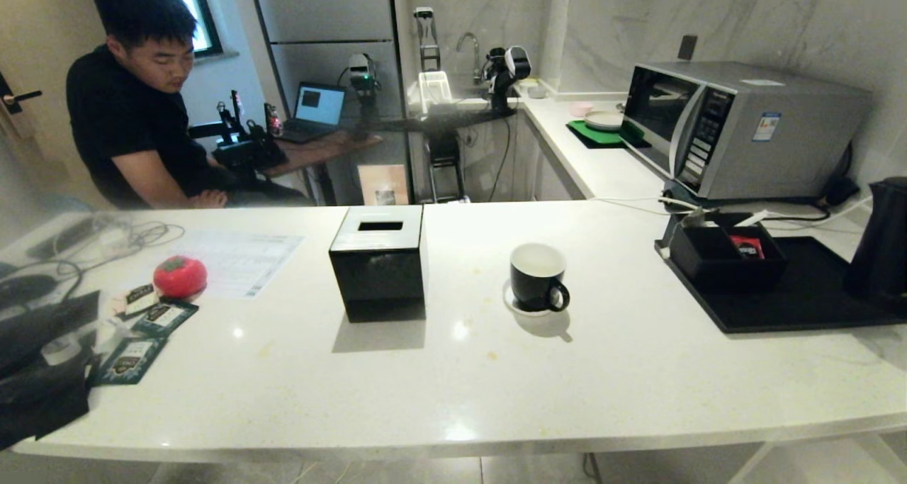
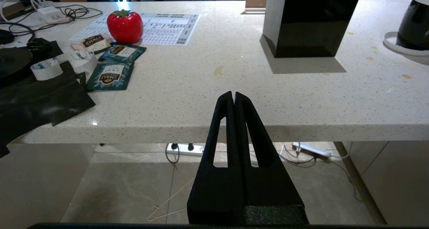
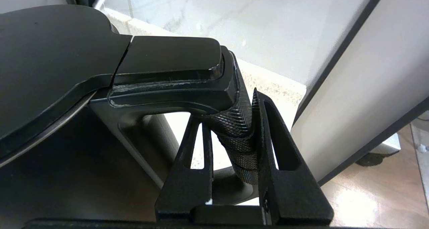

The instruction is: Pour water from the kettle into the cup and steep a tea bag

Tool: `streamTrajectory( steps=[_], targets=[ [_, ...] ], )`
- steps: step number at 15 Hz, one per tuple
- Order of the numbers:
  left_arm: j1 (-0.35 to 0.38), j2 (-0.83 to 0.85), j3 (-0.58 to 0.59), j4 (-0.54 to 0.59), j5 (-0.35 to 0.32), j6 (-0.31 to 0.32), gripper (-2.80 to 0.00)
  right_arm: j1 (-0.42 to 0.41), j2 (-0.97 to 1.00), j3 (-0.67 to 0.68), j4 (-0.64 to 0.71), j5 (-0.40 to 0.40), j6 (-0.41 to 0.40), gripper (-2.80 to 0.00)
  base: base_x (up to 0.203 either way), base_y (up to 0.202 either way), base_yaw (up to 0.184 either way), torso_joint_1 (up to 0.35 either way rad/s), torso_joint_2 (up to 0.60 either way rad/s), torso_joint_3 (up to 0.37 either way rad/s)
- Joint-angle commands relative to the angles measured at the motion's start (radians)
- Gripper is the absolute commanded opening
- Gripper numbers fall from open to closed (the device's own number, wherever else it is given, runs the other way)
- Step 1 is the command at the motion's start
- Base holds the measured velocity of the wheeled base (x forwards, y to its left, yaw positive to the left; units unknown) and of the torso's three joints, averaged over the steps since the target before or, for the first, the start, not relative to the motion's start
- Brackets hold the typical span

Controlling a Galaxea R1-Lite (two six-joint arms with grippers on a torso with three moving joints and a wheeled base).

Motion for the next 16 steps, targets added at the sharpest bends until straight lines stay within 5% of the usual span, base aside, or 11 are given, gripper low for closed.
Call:
streamTrajectory(
  steps=[1,16],
  targets=[
    [0.0,0.001,0.0,-0.001,0.001,0.0,-2.8,0.001,0.044,-0.02,-0.003,-0.003,0.007,-2.8,0.0,0.0,0.0,0.0,0.0,0.0],
    [0.0,0.001,0.0,-0.001,0.002,0.0,-2.8,0.046,0.22,-0.181,-0.031,-0.01,0.038,-2.8,0.0,0.0,0.0,0.0,0.0,0.0]
  ],
)
